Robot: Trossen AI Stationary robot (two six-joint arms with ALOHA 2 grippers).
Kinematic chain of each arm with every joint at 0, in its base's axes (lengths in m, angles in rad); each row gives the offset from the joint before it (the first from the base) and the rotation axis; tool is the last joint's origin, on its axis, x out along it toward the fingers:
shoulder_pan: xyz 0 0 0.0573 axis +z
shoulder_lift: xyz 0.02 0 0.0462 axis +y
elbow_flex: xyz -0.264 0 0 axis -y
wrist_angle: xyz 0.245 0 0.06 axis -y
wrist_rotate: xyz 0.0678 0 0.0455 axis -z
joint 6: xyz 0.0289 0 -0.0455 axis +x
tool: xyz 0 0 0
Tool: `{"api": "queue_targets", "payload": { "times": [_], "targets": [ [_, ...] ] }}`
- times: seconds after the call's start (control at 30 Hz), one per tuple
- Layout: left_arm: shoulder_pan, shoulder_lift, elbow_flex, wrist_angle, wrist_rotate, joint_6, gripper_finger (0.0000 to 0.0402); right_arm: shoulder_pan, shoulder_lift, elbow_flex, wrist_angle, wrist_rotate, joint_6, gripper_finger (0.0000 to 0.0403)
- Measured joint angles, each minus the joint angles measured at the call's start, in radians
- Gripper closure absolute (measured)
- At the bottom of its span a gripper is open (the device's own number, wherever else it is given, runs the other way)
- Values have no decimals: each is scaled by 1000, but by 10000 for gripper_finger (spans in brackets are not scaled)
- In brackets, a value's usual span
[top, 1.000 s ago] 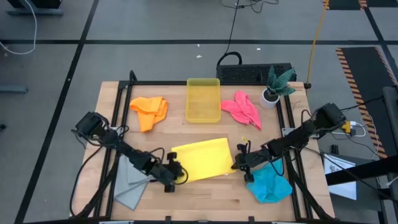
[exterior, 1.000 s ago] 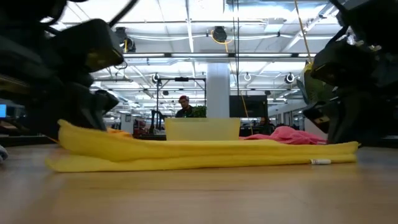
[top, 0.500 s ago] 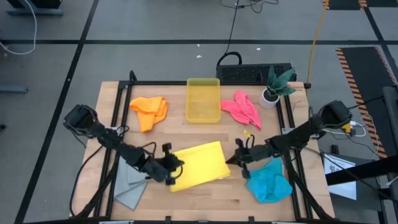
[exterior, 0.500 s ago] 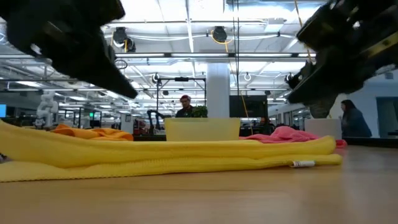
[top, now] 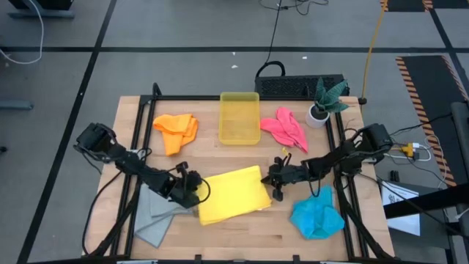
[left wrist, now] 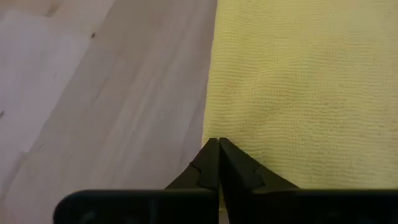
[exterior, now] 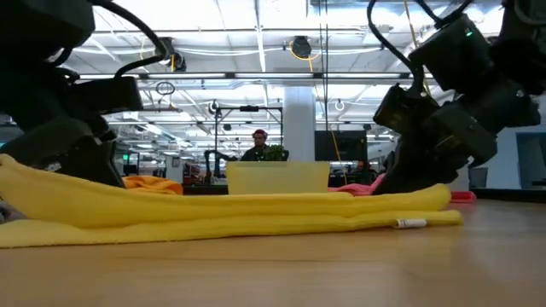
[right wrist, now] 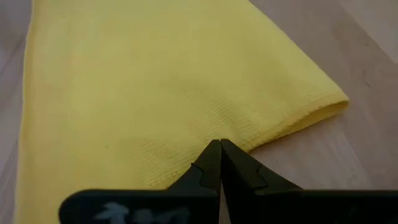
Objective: Fold microfiber towels
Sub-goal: Fold the yellow microfiber towel
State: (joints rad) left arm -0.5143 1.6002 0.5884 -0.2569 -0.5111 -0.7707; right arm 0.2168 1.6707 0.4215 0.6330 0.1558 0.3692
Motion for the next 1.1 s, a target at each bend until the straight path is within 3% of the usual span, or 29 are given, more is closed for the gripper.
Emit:
{"api": "queue_targets", "payload": {
  "times": [0.07, 0.17, 0.23, 0.43, 0.63, 0.77, 0.9, 1.1],
  "targets": [
    [-18, -9, 4, -12, -14, -10, 397, -10, -41, 0, -60, 36, -25, 403],
    [-41, -17, 26, -31, -15, -10, 389, -13, -146, -5, -188, 207, -46, 403],
    [-55, -24, 44, -43, 4, -11, 387, -10, -222, -2, -217, 264, -45, 403],
    [-66, -27, 93, -2, -57, 19, 398, 56, -287, -2, -147, 93, -20, 403],
    [-27, -29, 93, 52, -50, 86, 384, 133, -108, 17, -39, 49, 54, 403],
    [-7, -29, 83, 53, 29, 89, 391, 127, -19, 58, -110, 2, 84, 403],
    [-26, -28, 50, 108, 69, 47, 397, 88, -55, 79, -266, -43, 47, 403],
    [-73, -28, 40, 319, 69, 89, 382, 19, -239, 70, -391, 185, -137, 403]
  ]
}}
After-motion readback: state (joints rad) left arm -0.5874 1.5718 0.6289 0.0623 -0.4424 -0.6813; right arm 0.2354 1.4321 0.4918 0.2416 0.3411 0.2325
